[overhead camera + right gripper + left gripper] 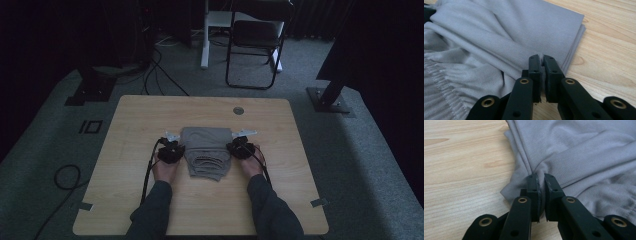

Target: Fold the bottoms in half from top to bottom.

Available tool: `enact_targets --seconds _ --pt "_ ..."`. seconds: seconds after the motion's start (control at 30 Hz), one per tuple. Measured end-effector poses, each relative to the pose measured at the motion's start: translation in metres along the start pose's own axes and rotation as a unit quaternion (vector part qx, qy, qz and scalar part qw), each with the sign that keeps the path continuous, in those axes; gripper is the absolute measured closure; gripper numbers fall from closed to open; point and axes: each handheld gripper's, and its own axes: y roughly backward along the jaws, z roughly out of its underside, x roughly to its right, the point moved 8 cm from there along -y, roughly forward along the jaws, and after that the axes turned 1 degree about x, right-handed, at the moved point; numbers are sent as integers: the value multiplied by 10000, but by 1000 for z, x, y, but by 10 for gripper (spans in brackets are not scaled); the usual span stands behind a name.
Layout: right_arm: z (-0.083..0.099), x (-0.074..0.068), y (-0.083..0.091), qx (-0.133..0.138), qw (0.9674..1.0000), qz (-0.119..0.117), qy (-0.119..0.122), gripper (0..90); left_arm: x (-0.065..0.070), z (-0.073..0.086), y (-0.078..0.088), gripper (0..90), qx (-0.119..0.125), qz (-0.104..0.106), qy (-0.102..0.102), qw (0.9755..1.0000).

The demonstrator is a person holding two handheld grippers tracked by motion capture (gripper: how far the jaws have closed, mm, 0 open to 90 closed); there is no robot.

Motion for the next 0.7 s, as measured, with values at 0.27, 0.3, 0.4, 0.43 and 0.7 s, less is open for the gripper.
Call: enact_targets --seconds 0.27,0.3,0.4,0.43,0.7 --pt "-14 2 16 168 9999 34 23 866 -4 -23 22 850 257 374 290 9986" --pt "-19 2 21 256 9996 51 88 866 -4 -31 30 851 364 445 291 9979" --pt "-37 1 40 593 9981 63 130 867 -2 -57 57 852 756 618 302 9948" --pt "-37 1 40 593 9981 63 130 867 -2 -57 57 851 756 618 302 9948" --pt "-65 -6 107 1448 9889 -75 312 866 19 -81 120 851 1361 1147 164 9839"
